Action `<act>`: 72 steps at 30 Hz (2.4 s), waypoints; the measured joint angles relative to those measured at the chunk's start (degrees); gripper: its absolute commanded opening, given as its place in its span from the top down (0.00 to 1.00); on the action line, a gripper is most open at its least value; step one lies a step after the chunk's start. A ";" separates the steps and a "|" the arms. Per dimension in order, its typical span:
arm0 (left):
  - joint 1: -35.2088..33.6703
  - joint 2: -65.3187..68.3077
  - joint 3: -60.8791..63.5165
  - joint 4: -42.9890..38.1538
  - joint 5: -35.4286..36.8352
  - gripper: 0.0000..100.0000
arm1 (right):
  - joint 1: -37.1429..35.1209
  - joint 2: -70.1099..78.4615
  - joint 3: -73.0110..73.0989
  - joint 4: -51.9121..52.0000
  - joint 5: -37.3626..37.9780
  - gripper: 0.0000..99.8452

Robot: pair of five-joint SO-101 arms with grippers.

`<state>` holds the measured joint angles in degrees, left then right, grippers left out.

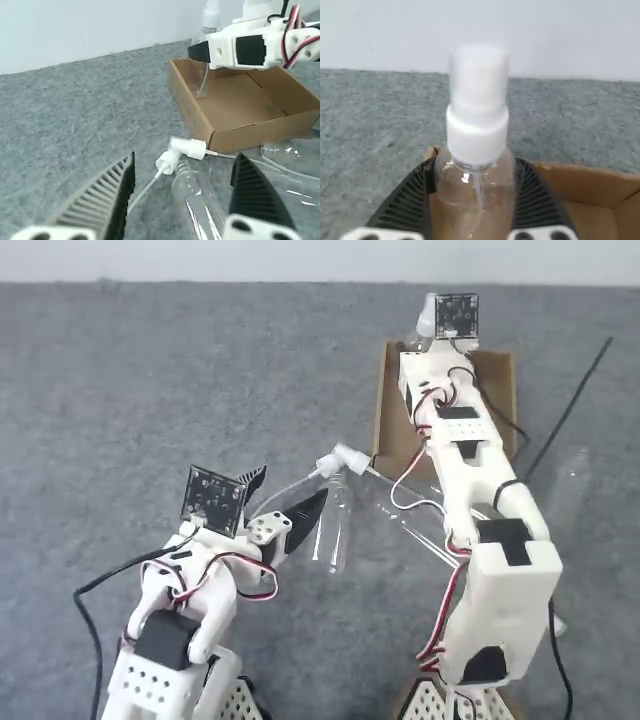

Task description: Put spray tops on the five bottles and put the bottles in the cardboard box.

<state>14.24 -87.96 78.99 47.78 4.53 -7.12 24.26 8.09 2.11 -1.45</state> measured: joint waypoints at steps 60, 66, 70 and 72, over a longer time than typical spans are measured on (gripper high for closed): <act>0.00 0.00 0.00 0.00 0.00 0.72 | 3.43 -29.63 -15.38 57.14 1.58 0.74; 0.00 0.00 0.00 0.00 0.00 0.72 | 12.92 -34.29 -15.38 75.25 1.76 0.74; 0.00 0.00 0.00 0.00 0.00 0.72 | 21.54 -34.37 -15.21 80.00 4.22 0.74; 0.00 0.00 0.00 0.00 0.00 0.72 | 24.35 -34.20 -13.54 79.82 5.01 0.74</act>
<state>14.24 -87.96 78.99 47.78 4.53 17.23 -9.93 -5.45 81.93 3.56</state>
